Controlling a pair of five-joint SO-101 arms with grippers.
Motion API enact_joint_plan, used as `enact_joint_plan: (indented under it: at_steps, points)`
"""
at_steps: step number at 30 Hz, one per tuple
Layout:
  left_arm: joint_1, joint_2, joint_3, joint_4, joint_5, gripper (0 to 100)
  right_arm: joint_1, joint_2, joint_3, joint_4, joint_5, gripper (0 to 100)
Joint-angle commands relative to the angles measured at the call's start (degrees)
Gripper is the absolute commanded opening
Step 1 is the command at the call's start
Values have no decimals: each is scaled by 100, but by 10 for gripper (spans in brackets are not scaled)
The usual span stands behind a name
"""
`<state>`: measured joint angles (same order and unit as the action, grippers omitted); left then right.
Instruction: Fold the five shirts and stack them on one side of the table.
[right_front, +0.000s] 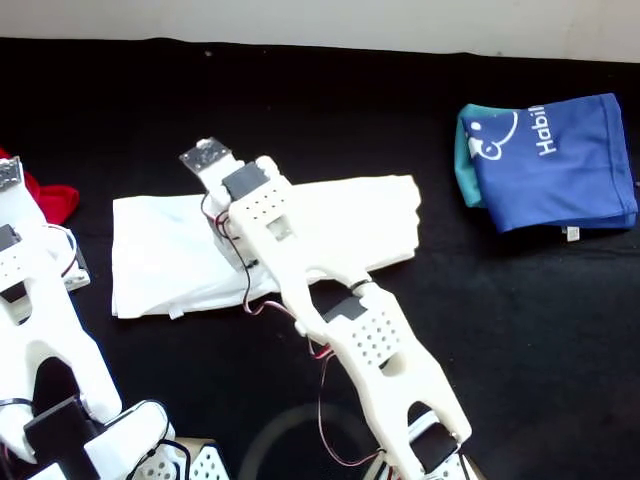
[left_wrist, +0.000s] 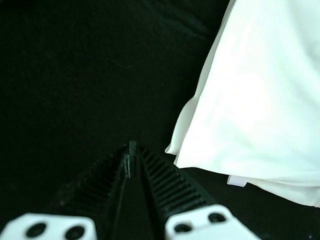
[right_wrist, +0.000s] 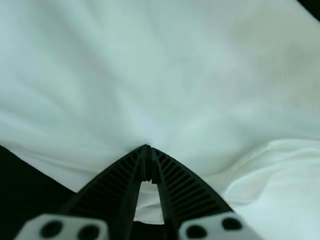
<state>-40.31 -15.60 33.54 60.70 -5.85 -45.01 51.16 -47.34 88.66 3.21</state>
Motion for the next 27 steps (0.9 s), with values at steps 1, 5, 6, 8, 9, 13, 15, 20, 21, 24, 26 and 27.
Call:
enact_joint_plan:
  at_steps: [1,5,6,8,9,13,15,20,21,24,26,27]
  points:
    - [40,-22,-189,-62,26,13,-145,-31,-75,365,9,6]
    - [48,-22,-207,-62,26,13,-303,-48,-127,778,18,6]
    - [48,-22,-215,-62,26,13,-338,-57,-84,796,18,6]
    - [48,-22,-207,-62,26,13,-374,-22,-84,822,18,6]
    - [48,-22,-198,-62,26,13,-382,-13,-75,796,18,6]
    - [48,-22,-189,-62,26,13,-374,-13,-119,769,18,6]
    - [48,-22,-189,-53,26,13,-286,-101,-189,769,132,6]
    - [48,-13,-189,-26,26,14,57,-637,-1147,1068,220,6]
    - [57,-13,-180,-26,26,21,127,-752,-1376,1156,255,6]
    - [330,251,-207,-26,26,102,382,-1121,-1833,1235,325,6]
    - [602,681,-242,-35,26,161,585,-1402,-1886,1235,378,9]
    - [734,919,-286,-53,26,178,681,-1560,-1824,1244,484,22]
